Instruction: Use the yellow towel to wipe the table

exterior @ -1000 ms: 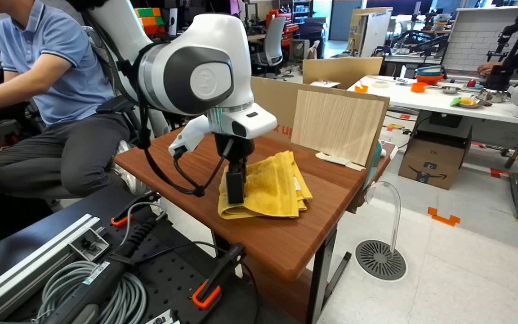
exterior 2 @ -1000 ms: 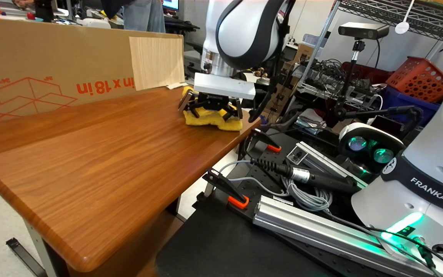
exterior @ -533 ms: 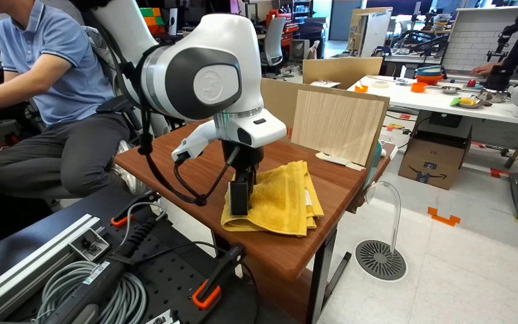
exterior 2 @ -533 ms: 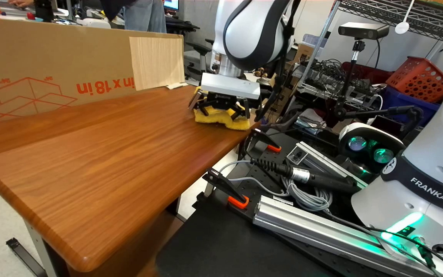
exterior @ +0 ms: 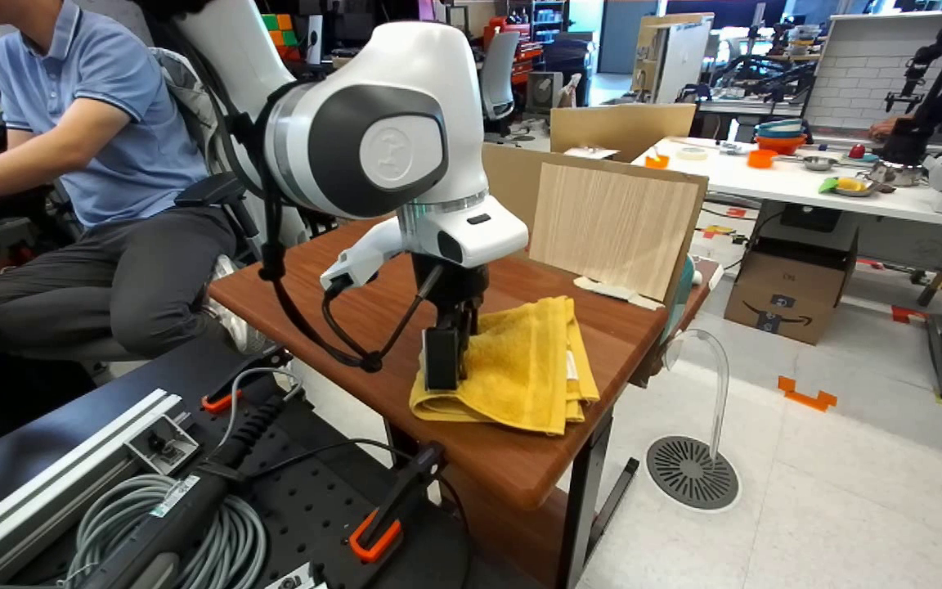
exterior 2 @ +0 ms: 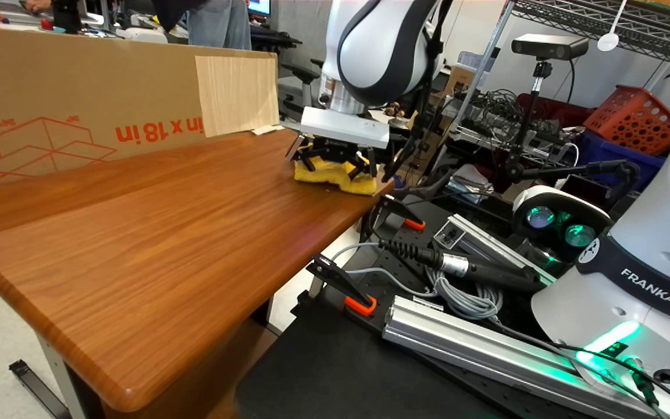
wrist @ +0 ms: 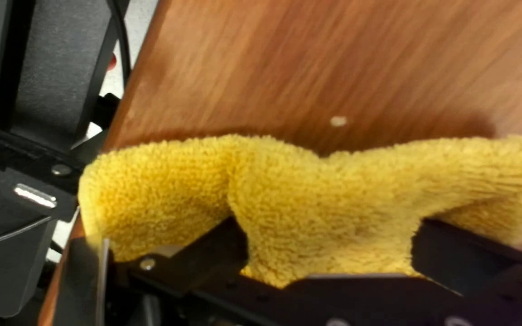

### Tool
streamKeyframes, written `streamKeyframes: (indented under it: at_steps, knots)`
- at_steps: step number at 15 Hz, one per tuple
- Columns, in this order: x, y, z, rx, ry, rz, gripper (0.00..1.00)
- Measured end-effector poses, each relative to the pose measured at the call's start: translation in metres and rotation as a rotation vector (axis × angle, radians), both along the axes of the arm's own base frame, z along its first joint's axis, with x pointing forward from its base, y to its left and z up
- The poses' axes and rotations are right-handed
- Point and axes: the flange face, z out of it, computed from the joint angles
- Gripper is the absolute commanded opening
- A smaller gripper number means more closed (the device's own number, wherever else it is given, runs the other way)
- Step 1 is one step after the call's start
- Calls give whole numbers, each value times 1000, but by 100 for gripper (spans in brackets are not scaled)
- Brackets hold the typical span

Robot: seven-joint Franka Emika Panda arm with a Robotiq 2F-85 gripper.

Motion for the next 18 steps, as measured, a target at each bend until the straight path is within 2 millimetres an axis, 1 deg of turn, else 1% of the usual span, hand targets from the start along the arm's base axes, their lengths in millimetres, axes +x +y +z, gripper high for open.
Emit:
streamKeyframes:
  at_steps: [5,7,9,11,15,18]
  knots:
    - [27,78,-2,18,-31,149,100]
    - [34,105,-2,21,-42,201,100]
    - [35,135,-2,29,-48,259,100]
    - [31,169,-2,40,-52,329,100]
    - [9,240,-2,50,-51,511,100]
    - [-9,278,-2,42,-60,642,100]
